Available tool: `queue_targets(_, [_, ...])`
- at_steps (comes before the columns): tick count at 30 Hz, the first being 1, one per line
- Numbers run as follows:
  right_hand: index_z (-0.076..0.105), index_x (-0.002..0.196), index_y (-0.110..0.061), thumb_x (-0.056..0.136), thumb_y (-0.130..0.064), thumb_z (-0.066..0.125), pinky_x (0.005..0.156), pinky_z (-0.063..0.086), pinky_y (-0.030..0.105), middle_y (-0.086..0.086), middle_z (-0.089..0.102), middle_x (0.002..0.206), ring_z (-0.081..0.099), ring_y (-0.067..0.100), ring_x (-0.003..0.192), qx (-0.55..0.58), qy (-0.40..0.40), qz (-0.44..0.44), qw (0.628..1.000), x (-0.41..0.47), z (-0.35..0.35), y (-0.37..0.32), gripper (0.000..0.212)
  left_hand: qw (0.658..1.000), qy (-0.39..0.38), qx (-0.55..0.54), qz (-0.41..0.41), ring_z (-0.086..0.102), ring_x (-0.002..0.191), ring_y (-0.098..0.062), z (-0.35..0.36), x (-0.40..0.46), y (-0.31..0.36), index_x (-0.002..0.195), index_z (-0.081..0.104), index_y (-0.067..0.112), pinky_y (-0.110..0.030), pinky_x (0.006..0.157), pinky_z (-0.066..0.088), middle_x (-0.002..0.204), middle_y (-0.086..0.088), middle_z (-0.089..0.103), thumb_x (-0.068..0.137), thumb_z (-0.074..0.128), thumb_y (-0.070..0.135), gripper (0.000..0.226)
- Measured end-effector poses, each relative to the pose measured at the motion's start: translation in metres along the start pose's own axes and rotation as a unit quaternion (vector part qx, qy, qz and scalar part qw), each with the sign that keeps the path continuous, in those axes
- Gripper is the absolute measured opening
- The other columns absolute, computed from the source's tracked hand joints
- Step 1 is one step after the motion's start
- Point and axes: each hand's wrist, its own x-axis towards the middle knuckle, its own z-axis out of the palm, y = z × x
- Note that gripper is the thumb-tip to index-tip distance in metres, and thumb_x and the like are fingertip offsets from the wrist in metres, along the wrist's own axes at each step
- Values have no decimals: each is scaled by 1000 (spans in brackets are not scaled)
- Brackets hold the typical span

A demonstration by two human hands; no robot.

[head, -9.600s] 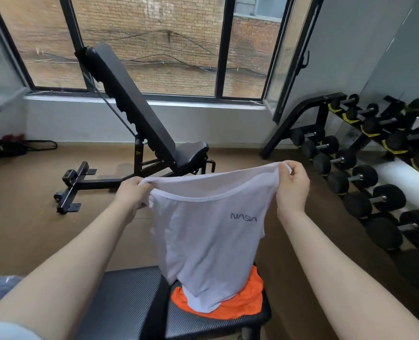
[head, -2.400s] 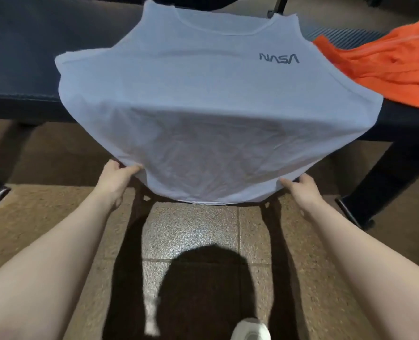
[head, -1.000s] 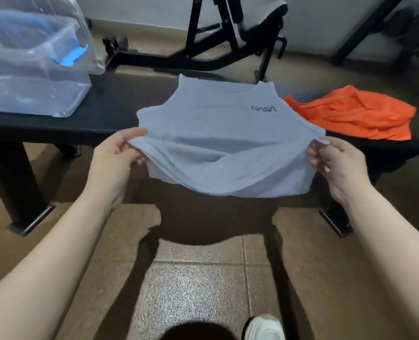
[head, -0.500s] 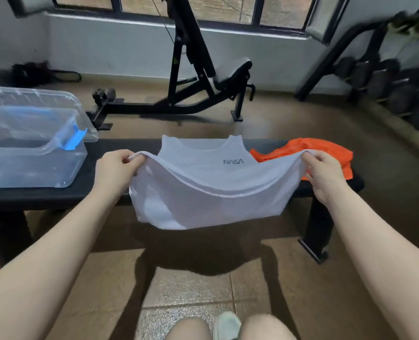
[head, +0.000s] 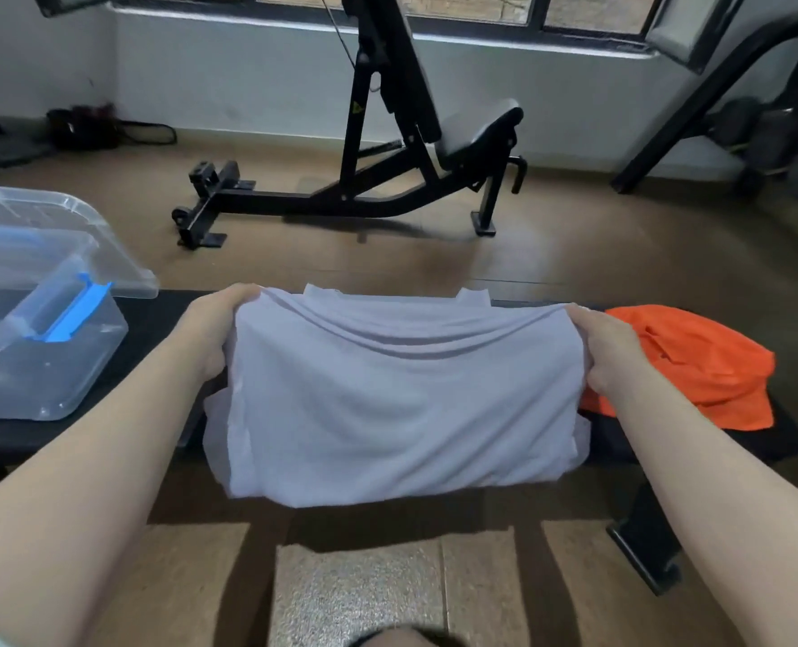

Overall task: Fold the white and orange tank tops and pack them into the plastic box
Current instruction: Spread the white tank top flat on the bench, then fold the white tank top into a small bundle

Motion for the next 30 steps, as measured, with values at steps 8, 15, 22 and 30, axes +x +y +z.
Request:
queue_targets(8, [61, 71, 2, 82, -2, 63, 46, 45, 16, -7, 56, 36, 53, 17, 49, -259, 38, 7, 965, 91, 27, -1, 13, 984, 68, 164, -34, 59, 97, -30, 14, 85, 16, 113, 62, 3, -35, 77, 45, 109, -13, 65, 86, 63, 27, 36])
queue_targets(15, [65, 99, 2, 78, -17, 69, 74, 44, 32, 14, 65, 93, 57, 26, 87, -500, -25, -2, 866, 106, 43, 8, 28, 900, 32, 434, 37, 42, 67, -22, 24, 111, 2, 74, 55, 15, -28, 55, 34, 75, -9, 49, 82, 60, 25, 13])
queue_targets(22, [68, 82, -1, 82, -3, 63, 67, 46, 31, 26, 68, 87, 60, 27, 78, -388, -70, -21, 919, 104, 47, 5, 6, 906, 9, 396, 148, 58, 75, -20, 25, 120, 1, 82, 68, -1, -29, 60, 43, 86, -7, 70, 87, 60, 18, 21])
queue_targets(30, [55, 120, 4, 93, -12, 51, 76, 49, 36, 19, 64, 114, 62, 34, 102, -146, -97, 102, 979, 127, 50, -6, 31, 929, 53, 318, 184, 57, 82, -24, 30, 137, 20, 89, 69, 9, -29, 61, 42, 91, -10, 67, 89, 58, 22, 16])
